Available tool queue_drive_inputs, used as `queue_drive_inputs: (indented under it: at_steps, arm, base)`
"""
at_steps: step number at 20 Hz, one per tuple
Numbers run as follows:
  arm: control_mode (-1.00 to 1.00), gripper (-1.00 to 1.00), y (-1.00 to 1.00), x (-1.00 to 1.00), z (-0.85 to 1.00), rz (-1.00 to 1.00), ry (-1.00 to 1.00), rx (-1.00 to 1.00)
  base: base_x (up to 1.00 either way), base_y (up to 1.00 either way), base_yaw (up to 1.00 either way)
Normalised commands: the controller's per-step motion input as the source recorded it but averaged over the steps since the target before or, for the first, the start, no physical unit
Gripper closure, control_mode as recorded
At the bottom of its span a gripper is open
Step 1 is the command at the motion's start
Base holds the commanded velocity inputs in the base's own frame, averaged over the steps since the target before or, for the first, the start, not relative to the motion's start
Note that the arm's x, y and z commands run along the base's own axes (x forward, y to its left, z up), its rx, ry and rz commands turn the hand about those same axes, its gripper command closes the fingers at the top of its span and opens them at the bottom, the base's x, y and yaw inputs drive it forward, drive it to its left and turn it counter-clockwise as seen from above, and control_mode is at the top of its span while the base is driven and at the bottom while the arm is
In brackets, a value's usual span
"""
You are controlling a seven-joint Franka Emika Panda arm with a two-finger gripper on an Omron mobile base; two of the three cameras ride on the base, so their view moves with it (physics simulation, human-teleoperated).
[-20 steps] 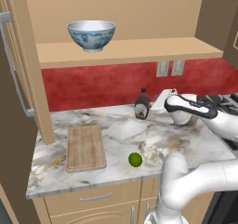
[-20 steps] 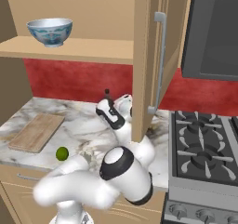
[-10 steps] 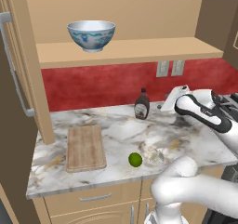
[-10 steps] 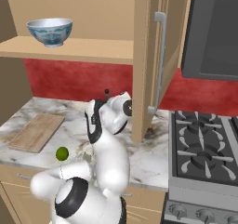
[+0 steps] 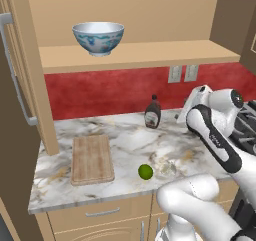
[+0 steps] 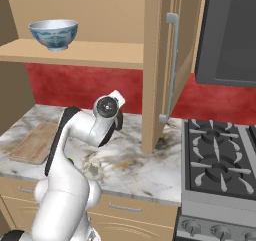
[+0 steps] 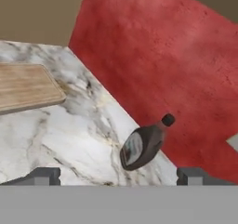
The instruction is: Open the cabinet. Place the bowl and condiment on the counter. Then place the lime and garlic on the cutting board.
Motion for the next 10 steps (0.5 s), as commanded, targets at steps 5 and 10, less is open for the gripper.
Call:
queue_drive_inputs:
  at_steps: [5, 10]
  arm:
    - [-1.00, -1.00, 0.11, -0.86, 0.98, 0.00, 0.13, -0.21]
    - [-1.00, -1.00, 0.11, -0.99, 0.89, 0.00, 0.17, -0.21]
  base:
    - [0.00, 0.00, 0.00]
    - [0.00, 0.00, 0.00]
